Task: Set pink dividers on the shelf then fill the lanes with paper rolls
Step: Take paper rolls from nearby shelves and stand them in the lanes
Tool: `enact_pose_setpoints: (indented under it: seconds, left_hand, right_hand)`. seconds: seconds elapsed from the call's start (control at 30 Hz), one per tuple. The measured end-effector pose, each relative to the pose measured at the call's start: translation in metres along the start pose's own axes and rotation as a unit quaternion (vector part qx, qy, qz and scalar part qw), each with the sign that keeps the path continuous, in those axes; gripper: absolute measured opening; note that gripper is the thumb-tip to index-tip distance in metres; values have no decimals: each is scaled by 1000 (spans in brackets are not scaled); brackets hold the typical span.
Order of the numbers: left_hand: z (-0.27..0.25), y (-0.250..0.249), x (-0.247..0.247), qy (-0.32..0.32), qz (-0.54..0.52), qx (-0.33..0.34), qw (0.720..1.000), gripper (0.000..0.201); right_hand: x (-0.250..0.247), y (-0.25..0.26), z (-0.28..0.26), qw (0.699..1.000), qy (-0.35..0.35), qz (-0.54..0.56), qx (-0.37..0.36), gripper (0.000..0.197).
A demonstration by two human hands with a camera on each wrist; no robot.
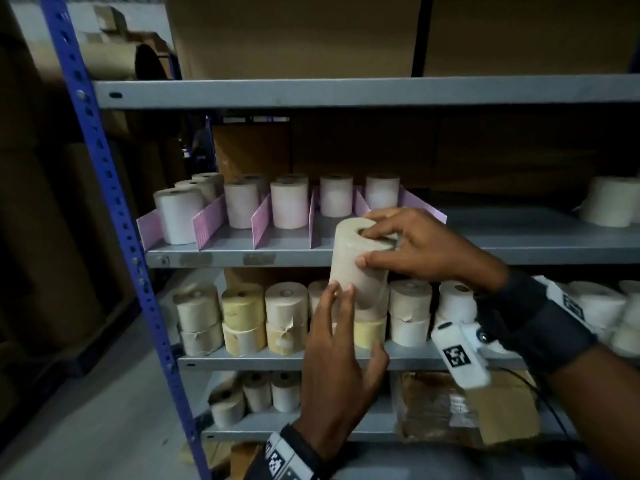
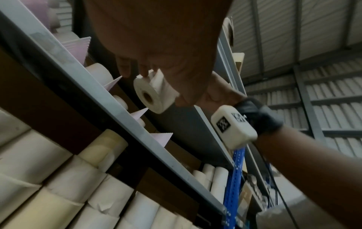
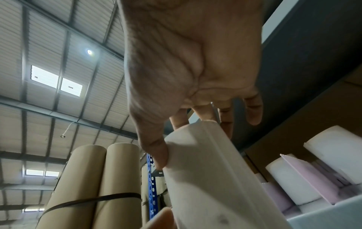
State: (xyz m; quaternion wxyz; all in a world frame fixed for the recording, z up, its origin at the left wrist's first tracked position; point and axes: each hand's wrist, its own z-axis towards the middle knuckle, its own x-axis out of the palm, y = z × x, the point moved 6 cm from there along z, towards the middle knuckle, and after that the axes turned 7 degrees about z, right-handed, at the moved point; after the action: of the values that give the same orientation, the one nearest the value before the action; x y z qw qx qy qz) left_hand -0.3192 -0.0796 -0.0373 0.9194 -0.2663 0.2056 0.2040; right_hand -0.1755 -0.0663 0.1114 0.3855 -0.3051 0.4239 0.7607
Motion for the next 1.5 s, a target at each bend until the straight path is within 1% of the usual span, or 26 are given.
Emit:
enact_pose_setpoints:
  seconds: [0.1, 0.2, 0.27, 0.33, 0.53, 0.6, 0.67, 0.7, 0.77, 0.83, 0.9, 0.93, 1.03, 1.13, 1.2, 1.27, 1.33, 1.43, 1.5]
  left_hand:
    - [5, 1, 19, 49, 83, 36, 995, 85]
    - [19, 10, 38, 87, 135, 24, 987, 87]
    - [30, 18, 49, 104, 165, 14, 981, 88]
    - [37, 26, 60, 118, 177, 6, 977, 90]
    - [63, 49, 87, 145, 188, -7, 971, 94]
    - [73, 55, 94, 146, 191, -11, 971, 94]
    - [84, 59, 102, 141, 205, -9, 969, 93]
    - [89, 61, 106, 138, 213, -7, 967, 92]
    - [97, 67, 114, 143, 224, -7, 964, 91]
    - [104, 75, 121, 154, 230, -13, 961, 89]
    - [108, 78, 123, 144, 237, -13, 961, 87]
    - [109, 78, 122, 132, 241, -10, 961, 85]
    - [107, 77, 121, 91, 241, 4, 966, 78]
    - [104, 79, 123, 81, 236, 5, 968, 77]
    - [103, 80, 122, 73, 235, 9, 969, 76]
    - [104, 80, 121, 63, 234, 18, 970, 73]
    - [104, 80, 121, 51, 231, 23, 971, 71]
    - [103, 81, 123, 47, 229, 17, 972, 73]
    - [102, 81, 124, 47, 229, 14, 972, 74]
  right_hand:
    - [3, -6, 24, 1000, 10, -19, 17, 48]
    - [6, -10, 48, 1000, 21, -20, 0, 42]
    - [6, -17, 61, 999, 24, -32, 9, 43]
    - [8, -27, 73, 998, 36, -39, 24, 45]
    - [14, -57, 112, 995, 81, -57, 31, 44]
    - [14, -66, 125, 990, 94, -98, 31, 45]
    - [13, -77, 139, 976, 113, -181, 40, 48]
    - [13, -81, 146, 970, 127, -204, 44, 47]
    - [16, -86, 158, 965, 166, -199, 44, 44]
    - [20, -92, 170, 963, 199, -176, 44, 34]
    - [23, -98, 182, 960, 213, -178, 43, 26]
    - [23, -102, 188, 958, 215, -183, 43, 26]
    - [26, -116, 206, 951, 215, -214, 66, 39]
    - [29, -131, 220, 945, 230, -208, 107, 50]
    - [30, -137, 227, 944, 234, -203, 116, 53]
    - [30, -140, 232, 942, 232, -215, 112, 52]
    - [30, -141, 234, 946, 230, -206, 99, 47]
    - [30, -142, 237, 949, 235, -200, 68, 37]
    - [30, -144, 239, 951, 233, -196, 56, 35]
